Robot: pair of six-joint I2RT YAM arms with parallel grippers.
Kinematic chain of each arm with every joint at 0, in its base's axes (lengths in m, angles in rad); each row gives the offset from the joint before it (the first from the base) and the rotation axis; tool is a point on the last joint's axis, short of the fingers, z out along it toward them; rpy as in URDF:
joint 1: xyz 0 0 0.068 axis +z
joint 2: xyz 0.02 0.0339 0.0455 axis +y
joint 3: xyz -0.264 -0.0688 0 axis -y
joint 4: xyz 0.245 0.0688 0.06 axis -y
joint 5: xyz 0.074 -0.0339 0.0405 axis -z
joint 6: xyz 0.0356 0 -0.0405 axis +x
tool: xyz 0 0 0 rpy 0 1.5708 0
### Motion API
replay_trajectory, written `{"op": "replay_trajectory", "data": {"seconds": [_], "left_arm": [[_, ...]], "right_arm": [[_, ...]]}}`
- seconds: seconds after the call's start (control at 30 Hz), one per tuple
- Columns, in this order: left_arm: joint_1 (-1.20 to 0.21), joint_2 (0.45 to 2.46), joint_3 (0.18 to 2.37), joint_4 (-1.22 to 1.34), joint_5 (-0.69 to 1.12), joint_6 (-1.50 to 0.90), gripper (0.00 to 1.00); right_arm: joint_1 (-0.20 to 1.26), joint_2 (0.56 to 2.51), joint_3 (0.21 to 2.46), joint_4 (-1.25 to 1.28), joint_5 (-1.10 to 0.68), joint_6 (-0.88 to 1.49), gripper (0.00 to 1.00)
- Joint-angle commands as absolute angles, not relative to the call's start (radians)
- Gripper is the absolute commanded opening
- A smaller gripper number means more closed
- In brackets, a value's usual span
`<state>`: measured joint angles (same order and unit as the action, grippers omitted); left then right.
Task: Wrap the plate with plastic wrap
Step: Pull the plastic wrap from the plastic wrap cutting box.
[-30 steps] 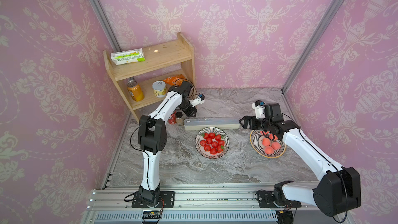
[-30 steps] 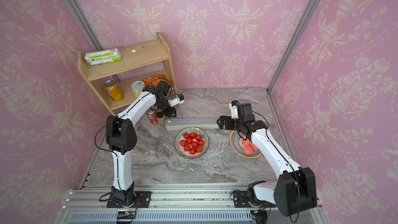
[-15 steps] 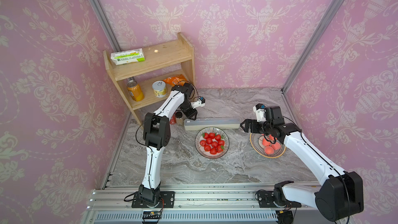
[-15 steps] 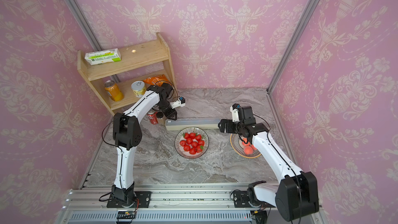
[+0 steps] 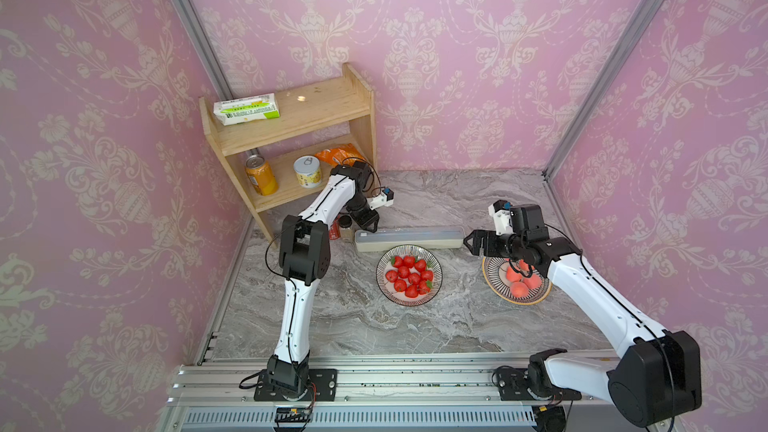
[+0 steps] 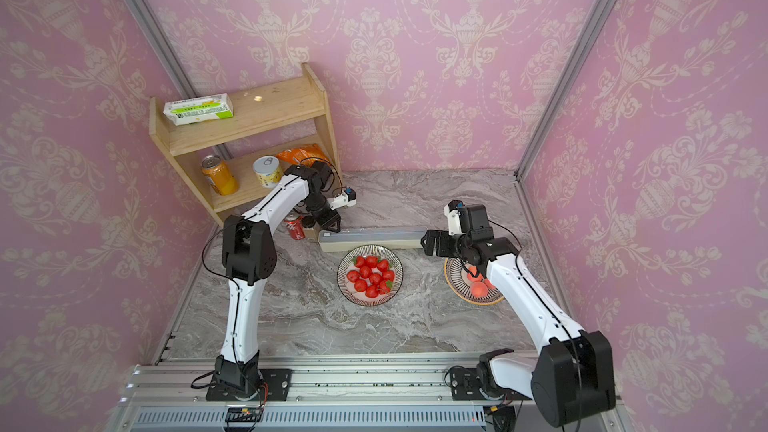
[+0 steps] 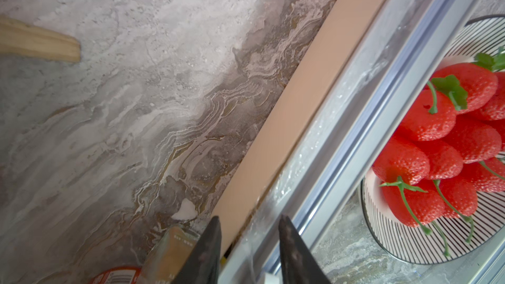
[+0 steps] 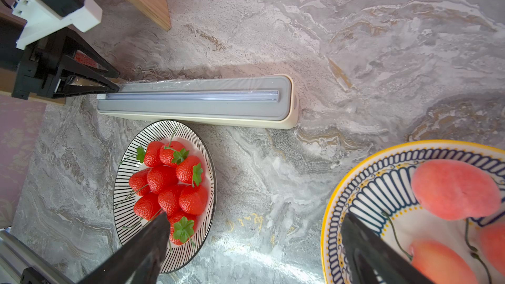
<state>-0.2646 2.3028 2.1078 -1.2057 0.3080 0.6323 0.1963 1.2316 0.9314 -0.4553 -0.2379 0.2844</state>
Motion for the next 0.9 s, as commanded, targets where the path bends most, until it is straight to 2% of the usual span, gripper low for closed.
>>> {"op": "replay_trajectory", "data": {"seconds": [0.0, 0.17, 0.27, 0.5, 0.67, 0.87], "left_arm": [[-0.256, 2.327, 2.139, -1.252, 0.328, 0.654, 0.35], [-0.254, 2.337, 2.140, -1.255, 0.330, 0.660, 0.32], [-0.253, 2.338, 2.141, -1.258, 0.340, 0.663, 0.26], [-0.250, 2.323, 2.155, -1.260, 0.356, 0.672, 0.00], [-0.240, 2.282, 2.154, -1.240, 0.396, 0.677, 0.00], [-0.235, 2.258, 2.154, -1.233, 0.428, 0.676, 0.00]], "right_arm": [[0.189, 1.216, 0.923, -0.465, -0.242, 0.291, 0.99], [0.189, 1.215, 0.923, -0.468, -0.241, 0.290, 0.99], [0.189, 1.216, 0.925, -0.465, -0.246, 0.290, 0.99], [0.193, 1.253, 0.963, -0.464, -0.289, 0.206, 0.99], [0.233, 1.314, 1.048, -0.494, -0.275, -0.009, 0.98], [0.299, 1.403, 1.087, -0.411, -0.242, -0.365, 0.98]]}}
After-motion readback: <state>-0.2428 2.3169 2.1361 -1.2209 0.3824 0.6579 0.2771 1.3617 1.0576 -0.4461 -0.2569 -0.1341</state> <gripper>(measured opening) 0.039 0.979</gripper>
